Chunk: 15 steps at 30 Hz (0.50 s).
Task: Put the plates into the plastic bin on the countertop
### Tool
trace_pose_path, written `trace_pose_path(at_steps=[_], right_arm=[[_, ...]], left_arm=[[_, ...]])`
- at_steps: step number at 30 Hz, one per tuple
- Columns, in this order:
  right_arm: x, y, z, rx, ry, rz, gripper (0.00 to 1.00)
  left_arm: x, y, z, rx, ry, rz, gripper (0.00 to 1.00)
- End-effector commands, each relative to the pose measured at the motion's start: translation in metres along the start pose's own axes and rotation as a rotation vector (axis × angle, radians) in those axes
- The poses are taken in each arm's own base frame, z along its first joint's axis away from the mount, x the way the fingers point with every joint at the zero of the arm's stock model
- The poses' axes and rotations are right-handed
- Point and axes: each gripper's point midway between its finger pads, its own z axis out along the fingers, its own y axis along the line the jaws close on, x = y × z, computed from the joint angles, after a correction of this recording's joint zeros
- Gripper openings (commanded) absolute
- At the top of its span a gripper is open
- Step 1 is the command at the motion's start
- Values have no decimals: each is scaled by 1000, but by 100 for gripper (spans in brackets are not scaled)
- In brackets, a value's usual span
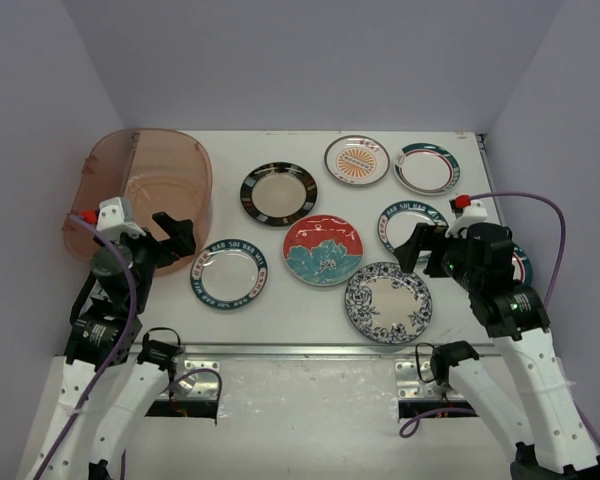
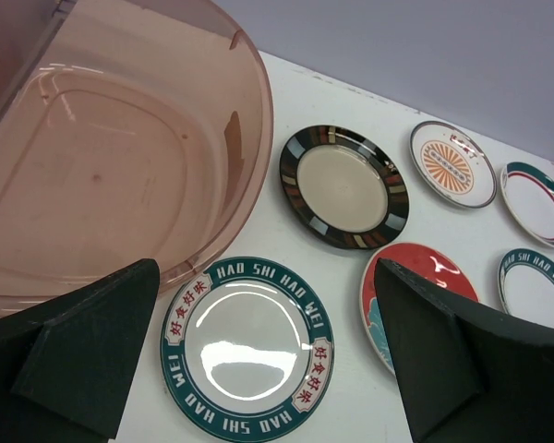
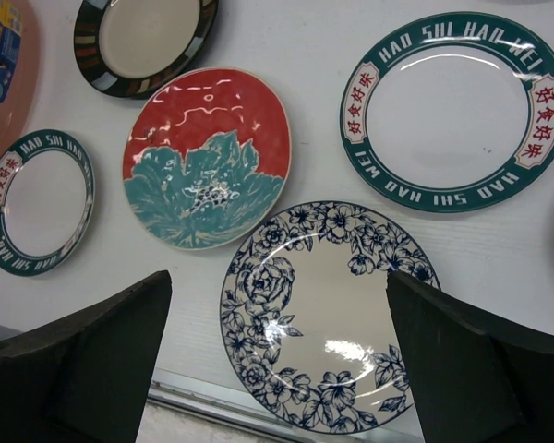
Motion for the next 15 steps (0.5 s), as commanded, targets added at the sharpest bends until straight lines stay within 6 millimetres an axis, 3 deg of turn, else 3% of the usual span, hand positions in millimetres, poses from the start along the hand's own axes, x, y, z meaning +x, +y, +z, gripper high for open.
trace_pose_path(at_steps=[1,7,11,15], right_arm=[[-18,3,4,-9,-92,15,99],[-17,27,19,-158,-135,51,99],[-17,50,48,-283,-69,77,99],[-18,58,100,-312,32,113,99]], left_arm=[[-12,-8,0,39,-50,-3,100],[-10,-14,2,70,-36,4,100],[-8,-18,2,97,-30,6,100],[-6,-20,1,112,-28,6,100]])
